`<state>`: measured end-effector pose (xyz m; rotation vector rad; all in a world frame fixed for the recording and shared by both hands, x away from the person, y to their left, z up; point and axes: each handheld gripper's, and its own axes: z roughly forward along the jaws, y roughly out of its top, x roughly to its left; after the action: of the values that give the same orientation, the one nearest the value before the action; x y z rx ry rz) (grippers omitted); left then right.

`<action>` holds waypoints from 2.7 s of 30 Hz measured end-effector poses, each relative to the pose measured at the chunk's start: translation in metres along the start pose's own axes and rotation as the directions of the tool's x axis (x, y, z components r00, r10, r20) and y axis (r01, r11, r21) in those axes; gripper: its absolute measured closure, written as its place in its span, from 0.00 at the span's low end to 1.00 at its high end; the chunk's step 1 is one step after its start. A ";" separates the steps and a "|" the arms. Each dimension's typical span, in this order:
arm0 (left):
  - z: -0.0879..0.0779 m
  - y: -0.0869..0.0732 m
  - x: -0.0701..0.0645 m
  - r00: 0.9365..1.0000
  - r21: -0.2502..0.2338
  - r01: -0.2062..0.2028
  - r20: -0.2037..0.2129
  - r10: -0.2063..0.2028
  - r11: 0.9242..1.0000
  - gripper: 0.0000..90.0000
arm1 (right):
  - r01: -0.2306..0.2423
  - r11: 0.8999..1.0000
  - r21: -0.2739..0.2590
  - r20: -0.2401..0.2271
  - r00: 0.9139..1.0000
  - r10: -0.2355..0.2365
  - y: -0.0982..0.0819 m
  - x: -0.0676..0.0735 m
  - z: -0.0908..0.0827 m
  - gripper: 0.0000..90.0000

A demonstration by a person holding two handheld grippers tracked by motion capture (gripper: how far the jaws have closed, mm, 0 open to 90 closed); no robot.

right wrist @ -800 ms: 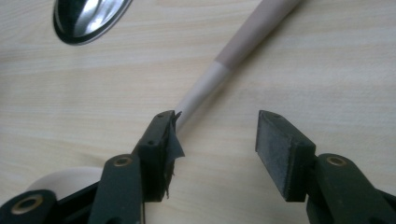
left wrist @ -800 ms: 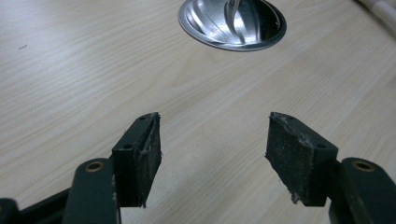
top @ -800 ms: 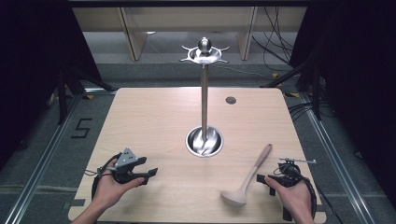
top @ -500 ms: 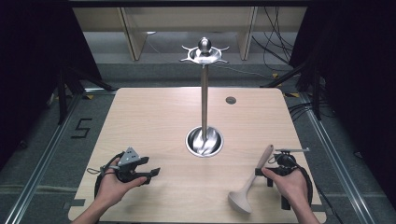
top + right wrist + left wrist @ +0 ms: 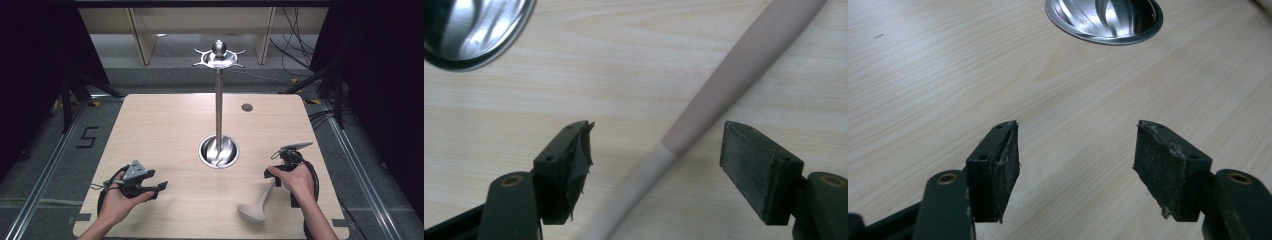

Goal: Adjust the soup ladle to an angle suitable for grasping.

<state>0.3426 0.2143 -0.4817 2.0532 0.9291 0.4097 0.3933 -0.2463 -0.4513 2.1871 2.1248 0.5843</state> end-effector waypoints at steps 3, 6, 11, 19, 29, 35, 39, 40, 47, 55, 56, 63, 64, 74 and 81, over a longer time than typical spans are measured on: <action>0.002 -0.001 -0.001 1.000 0.003 0.014 0.002 -0.014 1.000 0.38 | -0.042 0.999 0.020 0.002 0.999 0.042 0.001 0.001 0.001 0.32; 0.004 -0.001 0.000 1.000 0.001 0.019 0.007 -0.019 1.000 0.38 | -0.022 0.999 0.031 0.024 0.999 0.021 0.002 -0.001 0.006 0.32; 0.002 -0.001 0.000 1.000 0.007 0.025 0.011 -0.025 1.000 0.38 | -0.025 0.998 0.050 0.044 0.999 0.023 0.000 0.001 0.018 0.33; 0.000 -0.002 0.000 1.000 -0.002 0.020 -0.003 -0.020 1.000 0.38 | -0.009 0.993 0.114 0.089 0.996 -0.001 0.003 0.004 0.025 0.40; 0.001 -0.001 0.001 1.000 0.017 -0.013 0.009 0.013 1.000 0.38 | 0.022 0.984 0.176 0.145 0.988 -0.048 0.012 0.007 0.027 0.64; 0.001 -0.001 0.001 1.000 0.014 0.005 0.014 -0.005 1.000 0.38 | 0.053 0.983 0.175 0.114 0.991 -0.074 0.015 0.005 0.028 0.77; 0.001 -0.001 0.000 1.000 0.015 0.005 0.014 -0.006 1.000 0.38 | 0.038 0.980 0.193 0.084 0.995 -0.056 0.015 0.005 0.026 0.83; 0.001 -0.001 0.000 1.000 0.015 0.005 0.015 -0.005 1.000 0.38 | 0.021 0.980 0.198 0.065 0.997 -0.035 0.015 0.006 0.026 0.85; 0.002 -0.001 -0.001 1.000 0.011 0.017 0.019 -0.017 1.000 0.38 | 0.087 0.986 0.145 0.039 0.995 -0.094 0.012 0.000 0.020 0.85; 0.001 0.001 -0.003 0.996 -0.028 0.083 0.036 -0.082 0.996 0.38 | 0.281 0.960 0.000 -0.095 0.955 -0.279 -0.005 0.000 -0.018 0.85; 0.001 0.002 -0.004 0.995 -0.044 0.094 0.032 -0.093 0.995 0.38 | 0.281 0.960 0.000 -0.095 0.955 -0.279 -0.005 0.000 -0.018 0.85; -0.013 0.014 -0.002 0.993 -0.122 0.111 0.044 -0.107 0.986 0.38 | 0.311 0.934 -0.176 -0.161 0.927 -0.339 -0.031 -0.008 -0.049 0.85; -0.014 0.016 -0.003 0.993 -0.134 0.113 0.048 -0.108 0.985 0.38 | 0.310 0.930 -0.197 -0.169 0.924 -0.344 -0.035 -0.009 -0.054 0.85; -0.032 0.051 -0.013 0.994 -0.247 0.068 0.102 -0.044 0.967 0.42 | 0.447 0.720 -0.531 -0.163 0.780 -0.604 -0.064 -0.009 -0.070 0.85; -0.036 0.066 -0.018 0.992 -0.281 0.047 0.123 -0.012 0.959 0.43 | 0.463 0.618 -0.635 -0.100 0.744 -0.660 -0.073 -0.009 -0.073 0.85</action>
<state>0.3408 0.1950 -0.4071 1.7800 0.7794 0.3757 0.3022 -0.2674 -0.4061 1.0463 2.1971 1.3644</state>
